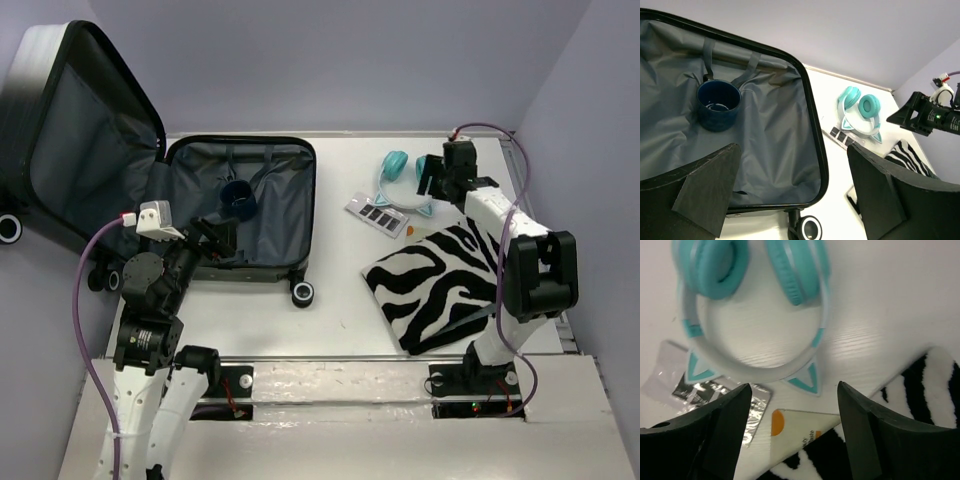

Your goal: Pack the luggage

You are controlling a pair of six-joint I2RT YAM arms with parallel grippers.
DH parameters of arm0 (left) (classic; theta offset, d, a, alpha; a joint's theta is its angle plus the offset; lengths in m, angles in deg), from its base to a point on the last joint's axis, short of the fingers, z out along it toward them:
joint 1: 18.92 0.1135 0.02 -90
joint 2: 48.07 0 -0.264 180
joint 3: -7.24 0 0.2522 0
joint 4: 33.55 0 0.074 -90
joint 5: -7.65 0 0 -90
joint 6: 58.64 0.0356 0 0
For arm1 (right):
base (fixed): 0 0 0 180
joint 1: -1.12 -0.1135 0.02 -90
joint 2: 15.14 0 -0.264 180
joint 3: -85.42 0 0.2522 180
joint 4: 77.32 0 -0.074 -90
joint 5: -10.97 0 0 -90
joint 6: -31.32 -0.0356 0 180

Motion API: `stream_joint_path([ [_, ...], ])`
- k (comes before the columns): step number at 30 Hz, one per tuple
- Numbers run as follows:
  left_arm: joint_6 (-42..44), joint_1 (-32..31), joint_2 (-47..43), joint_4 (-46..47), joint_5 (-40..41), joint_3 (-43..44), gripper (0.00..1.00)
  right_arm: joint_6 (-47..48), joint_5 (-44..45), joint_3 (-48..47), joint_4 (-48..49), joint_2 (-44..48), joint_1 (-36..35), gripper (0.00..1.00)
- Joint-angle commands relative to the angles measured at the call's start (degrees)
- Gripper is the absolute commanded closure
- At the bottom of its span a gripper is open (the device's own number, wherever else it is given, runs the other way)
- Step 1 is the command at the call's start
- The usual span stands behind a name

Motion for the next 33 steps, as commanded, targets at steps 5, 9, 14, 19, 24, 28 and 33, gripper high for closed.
stream_joint_path([
  [5,0.5,0.5,0.3,3.1,-3.1,-0.9,0.01,-4.7,-3.1,-7.6,0.3,-9.7,7.7,0.25],
  [9,0.6,0.4,0.2,3.2,-3.9,-0.9,0.01,-5.9,-6.3,-11.6,0.3,-16.6,7.7,0.30],
  [14,0.9,-0.1,0.4,3.5,-5.1,-1.2,0.01,-8.0,-6.6,-15.0,0.4,-23.5,7.7,0.51],
  [19,1.1,-0.4,0.5,3.5,-5.3,-1.1,0.01,-10.4,-7.4,-11.8,6.9,-21.0,7.7,0.93],
  [24,1.0,-0.7,0.6,3.9,-5.6,-1.0,0.01,-11.4,-13.2,-6.6,15.8,-8.3,7.7,0.93],
  [28,0.9,-0.8,0.4,4.1,-5.6,-1.0,0.01,-10.9,-14.7,-5.7,16.7,-1.8,3.0,0.93],
  [33,0.9,-0.7,-0.2,4.1,-5.4,-1.1,0.01,-10.4,-14.0,-9.8,15.9,1.1,-10.6,0.93],
])
